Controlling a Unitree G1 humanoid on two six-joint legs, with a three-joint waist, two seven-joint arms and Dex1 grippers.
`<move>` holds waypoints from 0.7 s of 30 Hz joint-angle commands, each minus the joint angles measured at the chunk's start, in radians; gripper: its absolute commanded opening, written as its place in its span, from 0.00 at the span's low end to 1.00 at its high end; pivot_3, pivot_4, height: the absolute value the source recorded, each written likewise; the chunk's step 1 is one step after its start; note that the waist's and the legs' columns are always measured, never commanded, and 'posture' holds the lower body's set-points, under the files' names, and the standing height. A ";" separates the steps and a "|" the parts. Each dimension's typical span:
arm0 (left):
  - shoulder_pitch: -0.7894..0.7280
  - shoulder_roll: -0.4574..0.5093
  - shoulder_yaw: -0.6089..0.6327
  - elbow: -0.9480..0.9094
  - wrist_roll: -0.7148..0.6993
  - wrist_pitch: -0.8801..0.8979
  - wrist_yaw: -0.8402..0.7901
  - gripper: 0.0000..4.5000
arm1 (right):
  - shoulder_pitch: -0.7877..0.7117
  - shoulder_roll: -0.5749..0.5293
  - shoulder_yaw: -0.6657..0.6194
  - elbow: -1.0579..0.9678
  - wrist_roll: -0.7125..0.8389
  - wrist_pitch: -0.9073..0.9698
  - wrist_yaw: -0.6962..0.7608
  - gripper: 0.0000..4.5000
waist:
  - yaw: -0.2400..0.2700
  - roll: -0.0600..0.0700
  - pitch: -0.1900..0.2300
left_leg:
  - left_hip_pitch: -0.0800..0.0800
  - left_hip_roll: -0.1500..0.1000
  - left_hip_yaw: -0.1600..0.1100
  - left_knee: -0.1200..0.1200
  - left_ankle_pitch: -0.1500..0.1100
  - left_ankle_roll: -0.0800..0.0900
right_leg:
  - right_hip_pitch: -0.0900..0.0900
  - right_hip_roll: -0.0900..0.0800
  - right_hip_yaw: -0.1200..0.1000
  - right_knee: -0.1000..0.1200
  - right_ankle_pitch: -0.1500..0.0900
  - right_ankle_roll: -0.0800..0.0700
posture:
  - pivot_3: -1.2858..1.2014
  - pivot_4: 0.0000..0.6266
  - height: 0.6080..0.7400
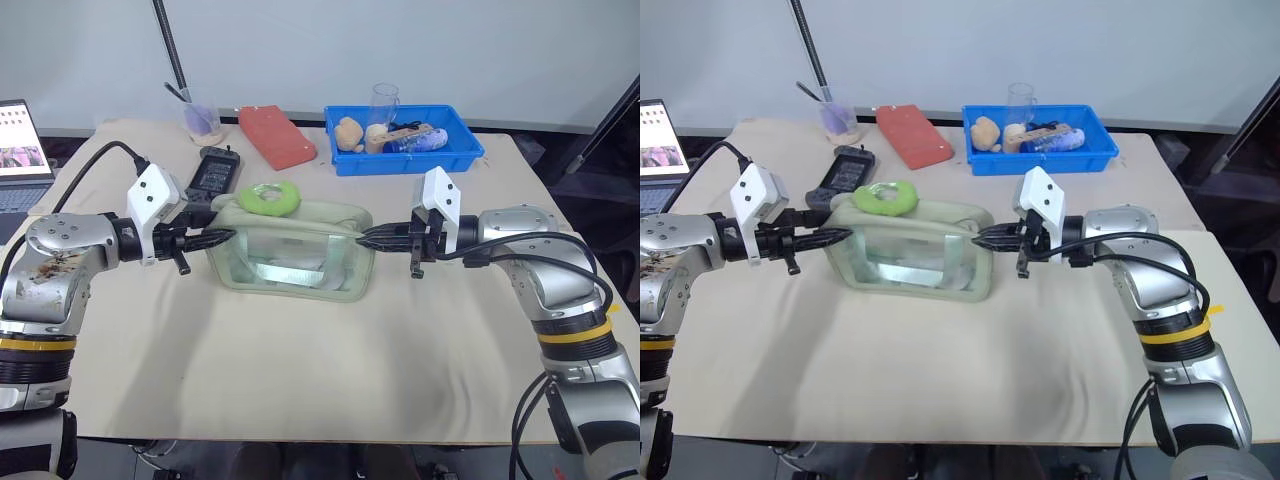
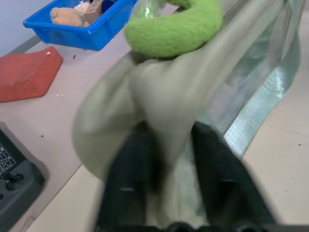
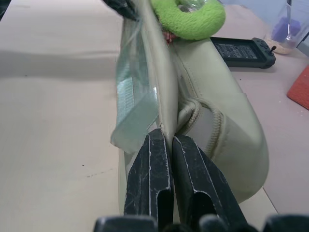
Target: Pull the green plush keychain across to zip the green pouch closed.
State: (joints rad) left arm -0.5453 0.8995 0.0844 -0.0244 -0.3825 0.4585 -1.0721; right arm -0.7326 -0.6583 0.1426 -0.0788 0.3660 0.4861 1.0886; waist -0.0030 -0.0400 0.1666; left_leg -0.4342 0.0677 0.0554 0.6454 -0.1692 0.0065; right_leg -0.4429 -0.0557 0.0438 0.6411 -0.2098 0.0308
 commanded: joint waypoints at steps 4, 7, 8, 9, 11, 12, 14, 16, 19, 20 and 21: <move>0.020 0.016 0.009 -0.042 -0.004 -0.015 -0.032 0.00 | -0.040 -0.021 -0.036 -0.030 0.031 0.036 0.019 0.25 | -0.003 0.000 0.000 | 0.000 0.000 0.000 0.000 0.000 0.000 | 0.000 0.000 0.000 0.000 0.000 0.000 | 0.52 0.24 1.00; 0.033 0.017 0.008 -0.047 0.005 -0.033 -0.038 0.00 | -0.085 -0.045 -0.049 0.024 0.031 0.032 0.055 0.47 | -0.002 0.000 0.000 | 0.000 0.000 0.000 0.000 0.000 0.000 | 0.000 0.000 0.000 0.000 0.000 0.000 | 0.52 0.24 1.00; 0.036 0.018 0.007 -0.049 0.008 -0.038 -0.040 0.00 | -0.114 -0.047 -0.059 0.050 0.037 0.038 0.061 0.55 | -0.003 0.000 0.000 | 0.000 0.000 0.000 0.000 0.000 0.000 | 0.000 0.000 0.000 0.000 0.000 0.000 | 0.52 0.24 1.00; 0.039 0.020 0.005 -0.050 0.011 -0.043 -0.042 0.00 | -0.154 -0.043 -0.070 0.079 0.047 0.048 0.066 0.63 | -0.003 0.000 0.000 | 0.000 0.000 0.000 0.000 0.000 0.000 | 0.000 0.000 0.000 0.000 0.000 -0.001 | 0.52 0.24 1.00; 0.042 0.022 0.004 -0.050 0.014 -0.052 -0.046 0.00 | -0.220 -0.026 -0.082 0.126 0.057 0.050 0.065 0.78 | -0.005 0.000 0.000 | 0.000 0.000 0.000 0.000 0.000 0.000 | 0.000 0.000 0.000 0.000 -0.001 -0.002 | 0.52 0.24 1.00; 0.043 0.023 0.004 -0.049 0.014 -0.054 -0.047 0.00 | -0.259 -0.003 -0.088 0.156 0.063 0.054 0.051 0.87 | -0.006 0.000 0.000 | 0.001 0.000 0.000 0.000 0.000 0.000 | 0.000 0.000 0.000 0.000 -0.001 -0.002 | 0.52 0.24 1.00; 0.042 0.022 0.004 -0.042 0.019 -0.062 -0.047 0.00 | -0.347 0.078 -0.086 0.238 0.049 0.042 -0.012 0.99 | -0.010 0.000 0.000 | 0.001 0.000 0.000 0.000 0.000 0.000 | 0.000 0.000 0.000 0.001 -0.001 -0.001 | 0.52 0.24 1.00; 0.045 0.021 0.001 -0.039 0.027 -0.072 -0.049 0.00 | -0.420 0.162 -0.065 0.327 0.011 0.022 -0.069 0.99 | -0.016 0.000 0.000 | 0.002 0.000 0.000 -0.001 0.000 0.000 | 0.000 0.000 0.000 0.001 0.000 -0.001 | 0.52 0.24 1.00; 0.046 0.018 -0.004 -0.037 0.035 -0.080 -0.051 0.00 | -0.504 0.287 -0.034 0.479 -0.052 -0.008 -0.152 0.99 | -0.016 0.001 0.000 | 0.003 0.001 0.001 -0.002 0.000 0.000 | 0.000 0.000 0.000 0.002 -0.001 -0.002 | 0.52 0.24 1.00; 0.046 0.018 -0.005 -0.035 0.037 -0.084 -0.050 0.00 | -0.522 0.321 -0.027 0.524 -0.066 -0.012 -0.169 0.99 | -0.016 0.001 0.000 | 0.003 0.001 0.001 -0.002 0.000 0.000 | 0.000 0.000 0.000 0.003 -0.001 -0.002 | 0.52 0.24 1.00; 0.045 0.018 -0.007 -0.034 0.040 -0.087 -0.050 0.00 | -0.533 0.341 -0.024 0.557 -0.077 -0.017 -0.176 0.99 | -0.015 0.001 0.000 | 0.002 0.001 0.001 -0.002 0.000 0.000 | 0.000 0.000 0.000 0.003 -0.001 -0.002 | 0.52 0.24 1.00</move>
State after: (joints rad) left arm -0.5021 0.9144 0.0899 -0.0519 -0.3543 0.3772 -1.1137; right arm -1.2359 -0.3187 0.1248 0.4500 0.3083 0.4972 0.9357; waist -0.0175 -0.0393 0.1666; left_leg -0.4321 0.0684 0.0559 0.6434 -0.1692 0.0065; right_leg -0.4432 -0.0556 0.0434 0.6435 -0.2105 0.0289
